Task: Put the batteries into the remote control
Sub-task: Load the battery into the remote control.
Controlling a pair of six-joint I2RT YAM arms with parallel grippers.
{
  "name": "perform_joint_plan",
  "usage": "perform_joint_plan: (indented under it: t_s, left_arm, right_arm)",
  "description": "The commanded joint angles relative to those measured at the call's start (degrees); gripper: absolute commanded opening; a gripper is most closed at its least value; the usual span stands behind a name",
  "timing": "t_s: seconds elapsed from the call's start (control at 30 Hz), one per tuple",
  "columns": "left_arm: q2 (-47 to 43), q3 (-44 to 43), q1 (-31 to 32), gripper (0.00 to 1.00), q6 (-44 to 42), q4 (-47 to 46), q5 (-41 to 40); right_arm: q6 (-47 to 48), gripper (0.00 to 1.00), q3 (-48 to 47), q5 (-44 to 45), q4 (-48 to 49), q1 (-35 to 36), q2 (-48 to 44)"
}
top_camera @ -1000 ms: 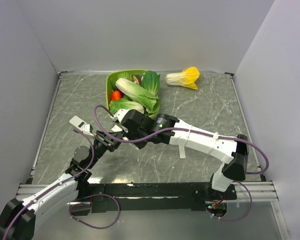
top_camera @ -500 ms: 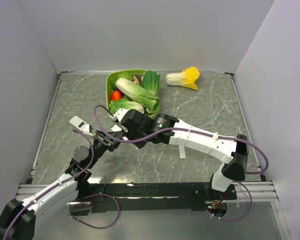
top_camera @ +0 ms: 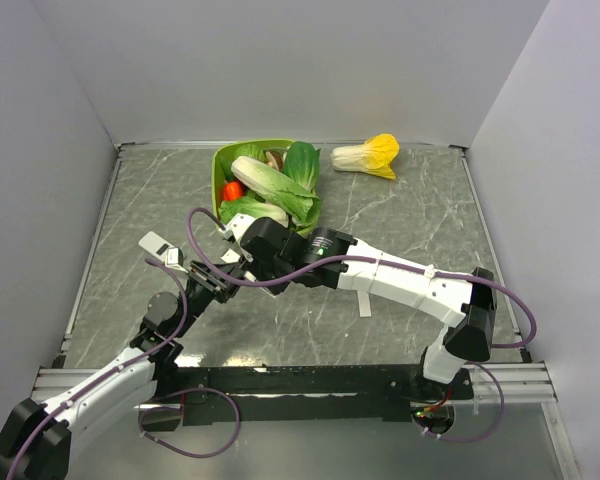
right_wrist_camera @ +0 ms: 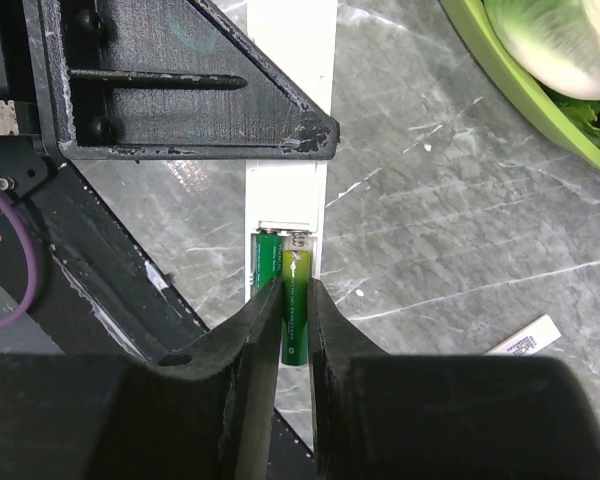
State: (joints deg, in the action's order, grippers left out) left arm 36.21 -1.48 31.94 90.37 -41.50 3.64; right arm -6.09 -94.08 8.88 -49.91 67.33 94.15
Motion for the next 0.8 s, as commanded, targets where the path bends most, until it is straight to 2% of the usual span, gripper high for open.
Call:
perform_joint_plan:
  t_s: [0.0, 0.27, 0.4, 0.53, 0.63, 0.77]
  left_arm:
    - [-1.4, 12.2, 0.3, 0.01, 2.8, -5.8, 2.1]
    - [-1.5, 12.1, 0.3, 0.01, 2.5, -4.6, 1.6]
    - [-0.5, 12.0, 0.3, 0.01, 2.4, -4.9, 2.2]
    - [0.4, 12.1, 0.3, 0.01, 2.4, -5.3, 3.3]
    - [1.0, 12.0, 0.3, 0.01, 2.2, -5.7, 4.3]
    - [1.0, 11.7, 0.2, 0.01, 1.8, -5.4, 5.8]
  right_arm:
    - [0.2, 0.25, 0.2, 0.3, 2.5, -0.3, 1.6]
    - [0.1, 0.32, -0.1, -0.4, 2.0, -0.4, -1.1]
    - [1.1, 0.39, 0.0, -0.9, 2.4, -0.4, -3.7]
    - [7.4, 0.42, 4.2, -3.7, 5.9, -0.5, -10.6]
    - [13.1, 0.43, 11.3, -11.1, 11.7, -1.6, -18.1]
    - [18.8, 0.49, 24.2, -28.3, 20.7, -6.4, -28.2]
